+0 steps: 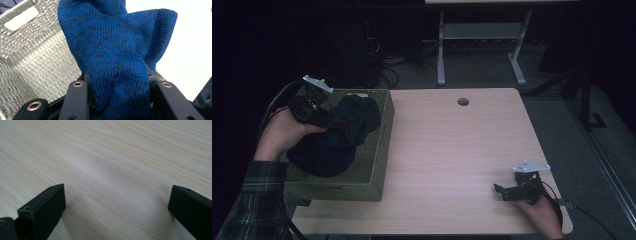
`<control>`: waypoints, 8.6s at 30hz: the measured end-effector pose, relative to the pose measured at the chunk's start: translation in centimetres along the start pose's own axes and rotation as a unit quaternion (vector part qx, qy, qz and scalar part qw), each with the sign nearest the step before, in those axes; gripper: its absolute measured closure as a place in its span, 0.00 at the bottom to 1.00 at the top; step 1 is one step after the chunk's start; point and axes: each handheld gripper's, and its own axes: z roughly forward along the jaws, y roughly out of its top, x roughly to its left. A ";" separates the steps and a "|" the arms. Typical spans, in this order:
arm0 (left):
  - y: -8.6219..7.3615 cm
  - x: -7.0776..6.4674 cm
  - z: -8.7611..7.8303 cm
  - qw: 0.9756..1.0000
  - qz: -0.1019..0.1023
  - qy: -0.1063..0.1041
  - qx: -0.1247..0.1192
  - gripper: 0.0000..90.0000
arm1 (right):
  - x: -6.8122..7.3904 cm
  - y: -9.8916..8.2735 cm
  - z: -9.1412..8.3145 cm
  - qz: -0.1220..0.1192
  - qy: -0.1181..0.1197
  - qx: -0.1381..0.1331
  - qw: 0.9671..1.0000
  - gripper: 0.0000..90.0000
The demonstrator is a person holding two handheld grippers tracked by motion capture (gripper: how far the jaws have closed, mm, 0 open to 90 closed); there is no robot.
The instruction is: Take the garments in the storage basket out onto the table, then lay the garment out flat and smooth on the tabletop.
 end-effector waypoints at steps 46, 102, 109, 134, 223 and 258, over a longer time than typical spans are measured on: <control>10.3 -7.1 1.9 0.989 0.092 -0.107 -0.051 0.68 | 0.0 0.0 0.0 0.001 0.000 0.001 1.000 0.01; 14.6 -18.8 18.0 0.966 0.158 -0.202 -0.026 0.68 | 0.0 0.0 0.0 0.002 0.000 0.000 1.000 0.01; 14.1 -19.6 20.5 0.962 0.164 -0.217 -0.016 0.68 | 0.0 0.0 0.0 0.001 0.000 0.000 1.000 0.01; 11.6 -20.0 27.1 0.947 0.163 -0.279 0.004 0.66 | 0.0 0.0 0.0 0.003 0.000 0.002 1.000 0.01; -1.2 -20.1 25.7 0.974 0.141 -0.175 -0.017 0.98 | 0.2 0.3 -1.8 -0.013 0.032 0.004 0.999 0.19; -1.3 -19.9 25.8 0.975 0.129 -0.180 -0.016 0.98 | 0.2 2.1 -1.1 -0.058 0.101 -0.013 0.993 0.59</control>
